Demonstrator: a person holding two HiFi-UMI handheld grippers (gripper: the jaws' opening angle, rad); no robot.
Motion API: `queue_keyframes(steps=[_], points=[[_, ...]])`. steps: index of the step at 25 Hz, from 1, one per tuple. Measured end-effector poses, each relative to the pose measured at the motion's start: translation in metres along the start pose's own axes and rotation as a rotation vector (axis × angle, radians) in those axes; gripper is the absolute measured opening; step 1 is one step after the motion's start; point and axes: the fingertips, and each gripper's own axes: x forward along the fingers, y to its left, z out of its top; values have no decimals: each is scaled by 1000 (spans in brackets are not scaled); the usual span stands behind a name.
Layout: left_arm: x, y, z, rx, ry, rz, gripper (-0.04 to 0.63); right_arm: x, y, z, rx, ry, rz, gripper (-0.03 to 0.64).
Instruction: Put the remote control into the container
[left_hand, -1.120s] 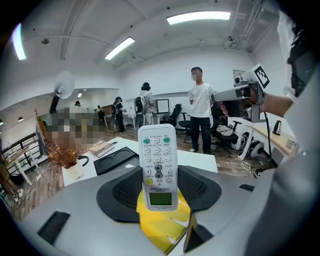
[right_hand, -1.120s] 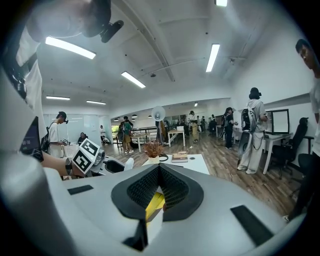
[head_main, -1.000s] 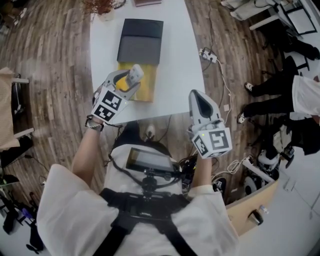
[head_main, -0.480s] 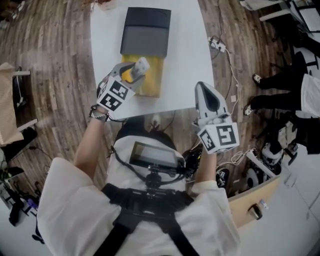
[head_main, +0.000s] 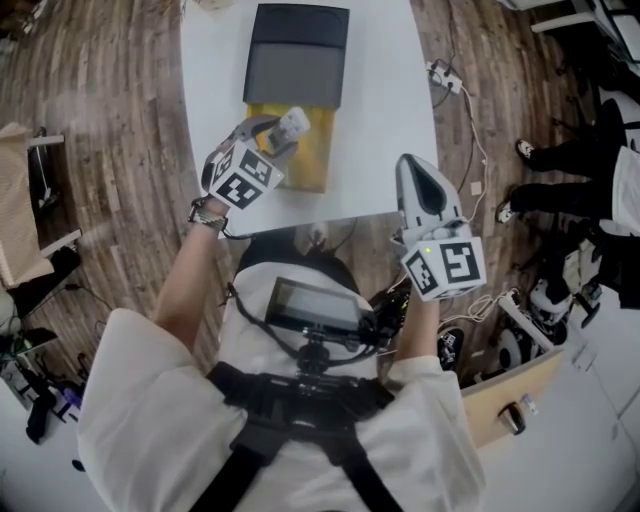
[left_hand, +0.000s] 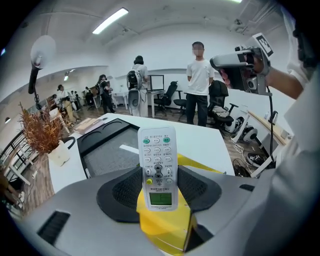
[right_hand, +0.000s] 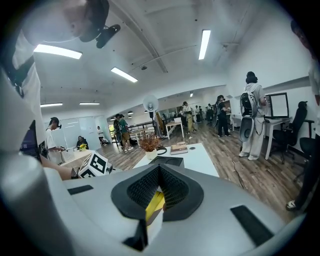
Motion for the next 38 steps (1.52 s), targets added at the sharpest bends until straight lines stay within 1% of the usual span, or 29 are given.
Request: queue_keyframes(steps=[7, 10, 16, 32, 38], points=[[24, -1, -20, 68, 112, -6, 239, 3, -6, -4, 12, 10, -4, 3], [31, -3, -24, 85, 144, -15, 239, 3, -8, -5, 20, 13, -12, 3], [43, -4, -44, 121, 233, -12, 239, 3, -9, -7, 32, 10, -25, 3], [60, -11, -44, 122, 297, -75, 239, 0, -19, -12, 70, 17, -44, 3], [65, -16, -47, 145, 333, -87, 236, -3, -24, -13, 77, 17, -53, 3]])
